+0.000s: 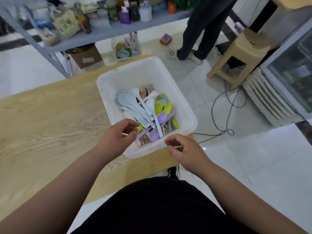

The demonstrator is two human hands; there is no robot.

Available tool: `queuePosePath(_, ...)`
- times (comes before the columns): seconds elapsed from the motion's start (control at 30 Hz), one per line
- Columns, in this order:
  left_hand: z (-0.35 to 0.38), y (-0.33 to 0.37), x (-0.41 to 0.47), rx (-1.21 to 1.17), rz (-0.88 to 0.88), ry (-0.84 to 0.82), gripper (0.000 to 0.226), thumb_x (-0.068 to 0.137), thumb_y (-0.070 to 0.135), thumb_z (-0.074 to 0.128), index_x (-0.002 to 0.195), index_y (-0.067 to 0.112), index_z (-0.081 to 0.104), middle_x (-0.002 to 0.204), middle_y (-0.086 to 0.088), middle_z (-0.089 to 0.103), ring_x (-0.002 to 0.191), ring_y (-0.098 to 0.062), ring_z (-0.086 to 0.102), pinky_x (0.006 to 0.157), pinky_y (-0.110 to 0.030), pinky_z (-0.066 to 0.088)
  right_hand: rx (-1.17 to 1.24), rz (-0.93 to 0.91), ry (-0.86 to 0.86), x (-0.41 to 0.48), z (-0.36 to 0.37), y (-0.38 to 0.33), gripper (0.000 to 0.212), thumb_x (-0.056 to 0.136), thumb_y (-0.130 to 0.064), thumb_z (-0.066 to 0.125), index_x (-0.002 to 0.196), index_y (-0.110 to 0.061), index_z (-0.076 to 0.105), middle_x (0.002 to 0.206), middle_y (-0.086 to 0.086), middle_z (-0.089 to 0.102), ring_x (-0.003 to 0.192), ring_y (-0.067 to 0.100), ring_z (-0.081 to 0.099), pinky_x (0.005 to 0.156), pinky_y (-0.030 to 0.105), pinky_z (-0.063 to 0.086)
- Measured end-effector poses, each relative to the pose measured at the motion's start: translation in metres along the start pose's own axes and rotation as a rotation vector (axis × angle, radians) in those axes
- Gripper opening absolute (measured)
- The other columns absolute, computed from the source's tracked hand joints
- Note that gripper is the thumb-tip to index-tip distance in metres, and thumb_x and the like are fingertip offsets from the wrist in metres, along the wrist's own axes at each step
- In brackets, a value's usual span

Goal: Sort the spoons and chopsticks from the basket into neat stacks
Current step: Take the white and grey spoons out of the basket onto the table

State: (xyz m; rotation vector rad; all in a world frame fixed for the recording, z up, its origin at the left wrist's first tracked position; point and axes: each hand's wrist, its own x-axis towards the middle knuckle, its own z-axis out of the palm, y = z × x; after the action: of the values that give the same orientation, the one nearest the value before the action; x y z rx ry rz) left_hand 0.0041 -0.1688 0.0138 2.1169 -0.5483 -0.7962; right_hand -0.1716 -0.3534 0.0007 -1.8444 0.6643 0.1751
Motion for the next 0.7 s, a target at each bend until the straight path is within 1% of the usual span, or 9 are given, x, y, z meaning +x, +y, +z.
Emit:
queuePosePath(0.07,0.011,0.004,-0.002,-0.012,-0.049,0.047,0.023,0.093,0.014,0.062,0.106,0.032,0.067,0.093,0.017,0.070,0.087,-0.002,0.065,0.073,-0.012,0.046,-0.042,-0.063,-0.073,0.036,-0.018,-0.004,0.015,0.095,-0.021,0.064,0.105,-0.031,0.068,0.103,-0.017,0.070,0.092,-0.006,0.065,0.078,0.009,0.050)
queuePosePath(0.2,0.032,0.006,-0.005,-0.019,-0.136,0.101,0.025,0.093,0.012,0.062,0.104,0.034,0.064,0.094,0.010,0.070,0.086,-0.003,0.065,0.074,-0.015,0.047,-0.139,-0.156,-0.193,0.104,-0.034,-0.013,0.014,0.096,-0.020,0.063,0.108,-0.025,0.067,0.100,-0.017,0.068,0.090,-0.007,0.061,0.080,0.012,0.046)
queuePosePath(0.3,0.045,0.010,-0.008,-0.037,-0.184,0.158,0.028,0.093,0.014,0.062,0.103,0.040,0.062,0.096,0.013,0.069,0.090,-0.001,0.065,0.077,-0.016,0.049,-0.198,-0.182,-0.229,0.139,-0.037,-0.022,0.014,0.095,-0.019,0.062,0.105,-0.028,0.065,0.097,-0.020,0.064,0.089,-0.011,0.058,0.074,0.002,0.040)
queuePosePath(0.37,0.051,0.010,-0.008,-0.053,-0.202,0.172,0.027,0.093,0.016,0.061,0.103,0.041,0.062,0.098,0.014,0.068,0.093,-0.002,0.064,0.080,-0.020,0.052,-0.244,-0.196,-0.242,0.156,-0.035,-0.027,0.013,0.096,-0.019,0.061,0.104,-0.028,0.063,0.096,-0.020,0.063,0.088,-0.007,0.058,0.069,0.001,0.039)
queuePosePath(0.4,0.053,0.010,-0.007,-0.054,-0.214,0.171,0.026,0.094,0.017,0.061,0.104,0.041,0.061,0.099,0.014,0.068,0.094,-0.003,0.064,0.081,-0.023,0.052,-0.271,-0.201,-0.249,0.164,-0.033,-0.028,0.013,0.096,-0.019,0.060,0.105,-0.027,0.063,0.097,-0.018,0.063,0.089,-0.003,0.058,0.070,0.003,0.039)
queuePosePath(0.47,0.052,0.006,-0.002,-0.054,-0.240,0.185,0.026,0.093,0.016,0.061,0.107,0.038,0.062,0.098,0.014,0.067,0.093,-0.003,0.064,0.082,-0.025,0.053,-0.340,-0.208,-0.250,0.179,-0.026,-0.031,0.015,0.095,-0.020,0.060,0.110,-0.022,0.064,0.103,-0.013,0.063,0.096,0.005,0.060,0.077,0.016,0.042)
queuePosePath(0.57,0.048,0.001,0.012,-0.035,-0.282,0.210,0.025,0.092,0.017,0.061,0.113,0.031,0.062,0.100,0.012,0.065,0.089,-0.002,0.062,0.079,-0.025,0.053,-0.480,-0.230,-0.249,0.201,-0.010,-0.035,0.031,0.094,-0.026,0.062,0.123,-0.017,0.063,0.123,-0.001,0.063,0.114,0.014,0.057,0.093,0.030,0.046)
queuePosePath(0.63,0.044,-0.002,0.027,0.000,-0.314,0.195,0.027,0.093,0.019,0.060,0.118,0.029,0.058,0.103,0.012,0.063,0.086,-0.003,0.062,0.072,-0.025,0.051,-0.614,-0.251,-0.253,0.214,0.004,-0.039,0.041,0.093,-0.034,0.063,0.130,-0.017,0.060,0.132,0.006,0.058,0.123,0.024,0.053,0.101,0.038,0.045)
queuePosePath(0.7,0.040,-0.008,0.048,0.052,-0.359,0.178,0.036,0.094,0.021,0.059,0.128,0.024,0.053,0.112,0.006,0.062,0.088,-0.008,0.063,0.071,-0.024,0.047,-0.769,-0.260,-0.246,0.226,0.019,-0.042,0.052,0.090,-0.046,0.063,0.134,-0.018,0.057,0.136,0.010,0.054,0.129,0.030,0.046,0.104,0.043,0.043)
